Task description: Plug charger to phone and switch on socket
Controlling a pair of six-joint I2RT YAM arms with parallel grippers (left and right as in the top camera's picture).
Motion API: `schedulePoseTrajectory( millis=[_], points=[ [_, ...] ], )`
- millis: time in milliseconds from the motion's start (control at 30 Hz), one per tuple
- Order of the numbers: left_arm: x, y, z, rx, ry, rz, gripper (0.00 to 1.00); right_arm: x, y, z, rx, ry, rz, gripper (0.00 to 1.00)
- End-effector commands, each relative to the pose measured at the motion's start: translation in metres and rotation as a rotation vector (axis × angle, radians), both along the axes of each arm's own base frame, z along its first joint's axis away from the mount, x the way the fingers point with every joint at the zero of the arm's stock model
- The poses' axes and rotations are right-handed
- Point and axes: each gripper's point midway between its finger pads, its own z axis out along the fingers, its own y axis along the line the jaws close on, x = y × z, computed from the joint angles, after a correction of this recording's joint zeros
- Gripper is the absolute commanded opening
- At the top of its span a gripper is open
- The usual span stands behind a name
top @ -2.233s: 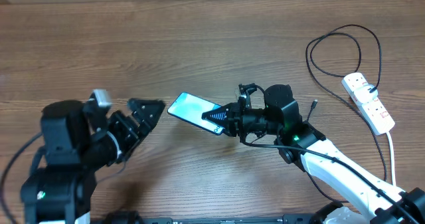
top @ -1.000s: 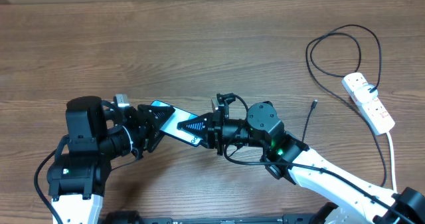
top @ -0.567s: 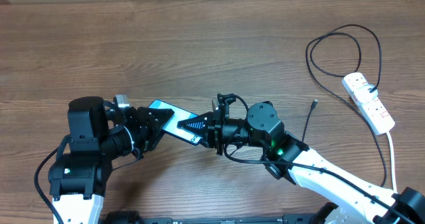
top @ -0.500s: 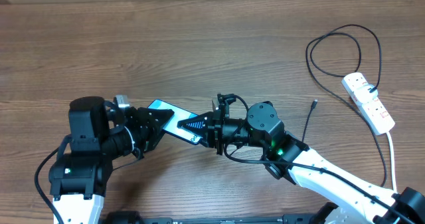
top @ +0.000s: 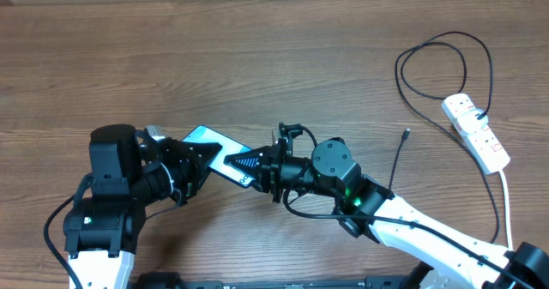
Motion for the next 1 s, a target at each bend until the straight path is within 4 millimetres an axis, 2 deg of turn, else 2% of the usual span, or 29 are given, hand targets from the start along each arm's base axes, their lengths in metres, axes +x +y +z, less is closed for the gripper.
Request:
schedulePoseTrajectory(
  millis=[0,100,200,400,600,800,967],
  points=[
    [-0.003,-0.007,0.006,-0.031,-0.005,-0.024,0.11,-0.005,0.003,0.015,0.029,-0.030,0.004,0.04],
    [-0.003,-0.008,0.006,-0.046,0.005,-0.019,0.04,-0.005,0.003,0.015,0.029,-0.030,0.004,0.04],
    [-0.003,-0.010,0.008,-0.056,0.001,-0.026,0.04,-0.005,0.003,0.014,0.024,-0.025,0.005,0.05],
    [-0.002,-0.008,0.008,-0.041,-0.009,-0.027,0.04,-0.008,0.004,0.010,0.013,-0.013,0.020,0.15],
    [0.005,-0.004,0.001,0.016,-0.036,-0.038,0.04,-0.010,0.003,0.005,-0.006,0.004,0.027,0.18],
    [0.019,0.003,-0.023,0.154,-0.070,-0.113,0.04,-0.010,0.002,-0.005,-0.039,0.034,0.023,0.35],
    [0.026,0.000,-0.050,0.180,-0.016,-0.193,0.04,-0.005,-0.005,-0.035,-0.153,0.072,-0.027,0.53]
  ],
)
